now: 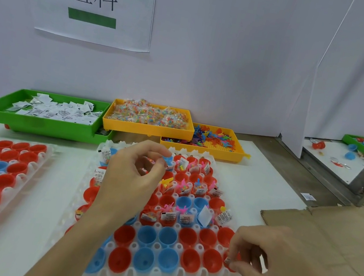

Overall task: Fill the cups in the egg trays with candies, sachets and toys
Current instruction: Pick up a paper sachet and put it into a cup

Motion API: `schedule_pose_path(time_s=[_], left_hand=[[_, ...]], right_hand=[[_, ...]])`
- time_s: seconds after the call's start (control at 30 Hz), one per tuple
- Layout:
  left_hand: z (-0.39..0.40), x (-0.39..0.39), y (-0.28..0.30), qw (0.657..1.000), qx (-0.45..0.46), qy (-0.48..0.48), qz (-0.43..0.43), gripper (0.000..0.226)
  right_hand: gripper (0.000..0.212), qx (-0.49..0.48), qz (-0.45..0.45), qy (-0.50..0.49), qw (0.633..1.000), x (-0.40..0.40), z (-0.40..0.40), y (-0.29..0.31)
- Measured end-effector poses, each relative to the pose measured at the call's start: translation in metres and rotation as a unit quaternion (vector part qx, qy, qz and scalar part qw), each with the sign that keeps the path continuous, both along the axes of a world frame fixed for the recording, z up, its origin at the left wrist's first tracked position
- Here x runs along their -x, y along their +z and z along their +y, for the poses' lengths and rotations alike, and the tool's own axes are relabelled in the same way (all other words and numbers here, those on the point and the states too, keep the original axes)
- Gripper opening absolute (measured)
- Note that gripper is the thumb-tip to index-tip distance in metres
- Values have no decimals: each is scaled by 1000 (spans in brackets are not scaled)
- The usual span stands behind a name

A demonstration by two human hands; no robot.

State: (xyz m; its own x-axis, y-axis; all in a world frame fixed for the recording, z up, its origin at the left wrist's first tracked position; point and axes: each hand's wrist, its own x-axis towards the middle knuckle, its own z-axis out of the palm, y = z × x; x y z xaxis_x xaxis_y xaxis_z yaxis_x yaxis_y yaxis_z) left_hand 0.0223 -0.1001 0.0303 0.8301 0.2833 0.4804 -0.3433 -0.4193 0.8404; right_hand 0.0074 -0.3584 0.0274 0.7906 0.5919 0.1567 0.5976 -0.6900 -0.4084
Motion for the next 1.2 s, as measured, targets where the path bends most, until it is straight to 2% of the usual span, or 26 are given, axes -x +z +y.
schedule_pose_path(time_s=[0.23, 0.33, 0.47, 0.57, 0.63, 0.73, 0.87, 0.97, 1.1, 1.2], left_hand=[[0, 0, 0, 1000, 1, 2, -2, 20], [1, 0, -1, 1000, 1, 5, -3, 20], [2, -1, -2, 1000, 0, 3, -10, 19], [7, -3, 0, 1000, 3, 8, -28, 21], [16, -4, 3, 999, 19, 13, -44, 26], [43, -6, 8, 996, 44, 54, -57, 32], [92, -9, 0, 989, 76, 127, -27, 29], [120, -13, -19, 979, 134, 152, 22, 28], [123, -22, -45, 972, 166, 146, 82, 31], [114, -28, -56, 970, 185, 133, 83, 33]], right_hand=[[40, 14, 12, -8, 1000, -3, -2, -5], [30, 7, 21, -12, 1000, -2, -1, -2], [36, -6, 31, -28, 999, -2, -7, 7], [34, 11, -32, -47, 998, -6, -11, 18], [32, -55, -24, -58, 996, -16, -10, 23], [7, -142, -22, -80, 986, -49, -4, 22], [25, -205, 17, -129, 970, -112, 4, 10], [31, -208, 60, -172, 961, -152, 12, -7], [28, -221, 36, -205, 953, -184, 32, -27], [27, -242, -8, -216, 946, -201, 47, -29]])
